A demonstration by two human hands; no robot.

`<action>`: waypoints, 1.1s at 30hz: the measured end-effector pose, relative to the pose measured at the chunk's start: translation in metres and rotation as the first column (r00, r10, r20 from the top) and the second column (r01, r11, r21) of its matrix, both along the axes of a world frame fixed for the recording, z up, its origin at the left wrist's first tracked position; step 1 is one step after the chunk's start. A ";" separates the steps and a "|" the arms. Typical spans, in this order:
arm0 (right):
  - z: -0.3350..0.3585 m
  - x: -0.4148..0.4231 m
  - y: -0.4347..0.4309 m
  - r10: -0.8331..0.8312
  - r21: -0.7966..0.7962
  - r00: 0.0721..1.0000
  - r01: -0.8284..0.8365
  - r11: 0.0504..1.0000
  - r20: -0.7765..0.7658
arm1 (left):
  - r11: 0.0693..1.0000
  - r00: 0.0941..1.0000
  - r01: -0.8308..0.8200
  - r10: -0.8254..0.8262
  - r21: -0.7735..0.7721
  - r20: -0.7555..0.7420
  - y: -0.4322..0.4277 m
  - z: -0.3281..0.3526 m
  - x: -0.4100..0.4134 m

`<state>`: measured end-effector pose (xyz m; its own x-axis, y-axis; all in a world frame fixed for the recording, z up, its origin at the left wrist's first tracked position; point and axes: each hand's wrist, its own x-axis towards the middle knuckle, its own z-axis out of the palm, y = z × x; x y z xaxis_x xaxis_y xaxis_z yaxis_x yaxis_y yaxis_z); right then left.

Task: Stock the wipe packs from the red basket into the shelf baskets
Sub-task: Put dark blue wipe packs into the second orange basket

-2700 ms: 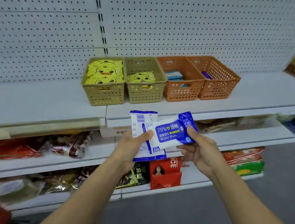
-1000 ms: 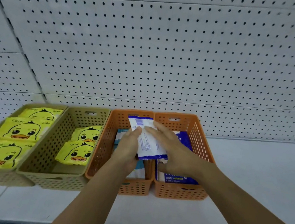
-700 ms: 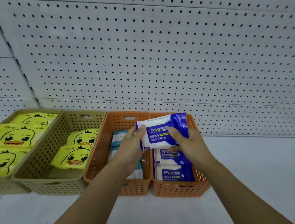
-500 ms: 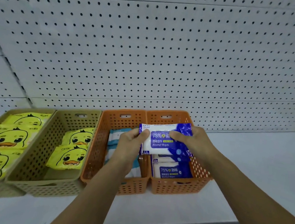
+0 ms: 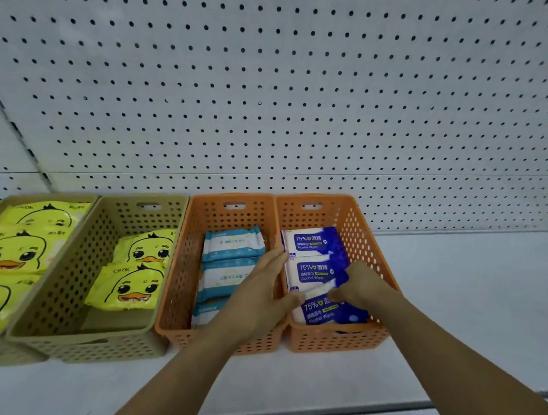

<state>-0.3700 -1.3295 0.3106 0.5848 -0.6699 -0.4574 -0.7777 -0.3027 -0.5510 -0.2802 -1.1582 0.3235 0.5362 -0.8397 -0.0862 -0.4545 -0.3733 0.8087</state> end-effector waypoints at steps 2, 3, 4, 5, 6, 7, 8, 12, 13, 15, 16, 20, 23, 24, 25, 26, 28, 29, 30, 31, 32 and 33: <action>-0.006 0.000 0.001 0.118 -0.205 0.983 -0.146 0.968 -0.142 | 0.999 0.999 0.035 -0.035 0.023 0.002 0.001 -0.001 0.002; -0.007 0.000 0.003 0.167 -0.338 0.960 -0.237 0.911 -0.223 | 0.997 0.998 0.065 -0.064 0.039 -0.014 0.002 -0.001 0.003; -0.007 0.000 0.004 0.197 -0.440 0.939 -0.310 0.843 -0.283 | 0.994 0.995 0.098 -0.096 0.054 -0.033 0.003 0.000 0.005; -0.008 0.001 0.006 0.220 -0.485 0.922 -0.358 0.798 -0.318 | 0.989 0.991 0.128 -0.125 0.069 -0.048 0.004 -0.001 0.006; -0.008 0.003 0.008 0.249 -0.470 0.904 -0.398 0.788 -0.348 | 0.985 0.988 0.151 -0.147 0.082 -0.055 0.004 -0.002 0.008; -0.008 0.006 0.012 0.275 -0.401 0.889 -0.417 0.815 -0.365 | 0.982 0.985 0.165 -0.160 0.094 -0.058 0.005 -0.003 0.010; -0.008 0.009 0.015 0.287 -0.293 0.877 -0.410 0.864 -0.384 | 0.979 0.983 0.177 -0.171 0.105 -0.062 0.005 -0.005 0.011; -0.001 0.014 0.021 0.266 -0.102 0.878 -0.331 0.938 -0.399 | 0.974 0.976 0.210 -0.205 0.079 -0.072 0.005 -0.012 0.016; 0.002 0.011 0.022 0.274 -0.109 0.884 -0.336 0.935 -0.379 | 0.974 0.977 0.210 -0.208 0.089 -0.037 0.004 -0.013 0.017; 0.004 0.002 0.031 0.276 -0.169 0.920 -0.330 0.929 -0.280 | 0.971 0.971 0.190 -0.207 0.146 0.115 0.006 -0.014 0.016; 0.005 -0.004 0.040 0.249 -0.236 0.945 -0.296 0.925 -0.211 | 0.968 0.945 0.170 -0.214 0.184 0.249 0.009 -0.015 0.013; -0.005 -0.032 0.089 0.221 -0.605 0.972 -0.128 0.786 0.082 | 0.958 0.739 0.142 -0.271 0.251 0.617 0.034 -0.019 -0.005; -0.030 -0.055 0.125 0.271 -0.716 0.899 0.065 0.695 0.344 | 0.988 0.621 0.082 -0.154 0.132 0.769 0.064 -0.034 -0.017; -0.040 -0.063 0.136 0.273 -0.720 0.881 0.104 0.686 0.387 | 0.993 0.605 0.076 -0.115 0.087 0.788 0.073 -0.042 -0.020; -0.048 -0.072 0.150 0.276 -0.720 0.875 0.111 0.685 0.397 | 0.995 0.596 0.082 -0.087 0.048 0.798 0.086 -0.049 -0.025; -0.056 -0.079 0.161 0.294 -0.720 0.866 0.103 0.686 0.404 | 0.995 0.603 0.096 -0.076 0.022 0.794 0.095 -0.056 -0.028; -0.067 -0.096 0.186 0.296 -0.702 0.850 0.116 0.702 0.436 | 0.992 0.639 0.122 -0.053 -0.033 0.767 0.121 -0.067 -0.038; -0.070 -0.105 0.201 0.271 -0.674 0.849 0.129 0.727 0.454 | 0.990 0.669 0.129 -0.051 -0.049 0.742 0.136 -0.072 -0.044; -0.074 -0.115 0.217 0.241 -0.636 0.848 0.138 0.759 0.472 | 0.990 0.696 0.128 -0.051 -0.054 0.716 0.153 -0.078 -0.051; -0.077 -0.124 0.235 0.210 -0.600 0.853 0.141 0.788 0.477 | 0.991 0.724 0.124 -0.056 -0.050 0.687 0.172 -0.083 -0.059; -0.080 -0.133 0.253 0.194 -0.577 0.859 0.137 0.805 0.474 | 0.993 0.753 0.115 -0.061 -0.039 0.656 0.191 -0.089 -0.067; -0.084 -0.141 0.271 0.189 -0.563 0.862 0.128 0.817 0.470 | 0.995 0.782 0.097 -0.063 -0.022 0.620 0.210 -0.093 -0.075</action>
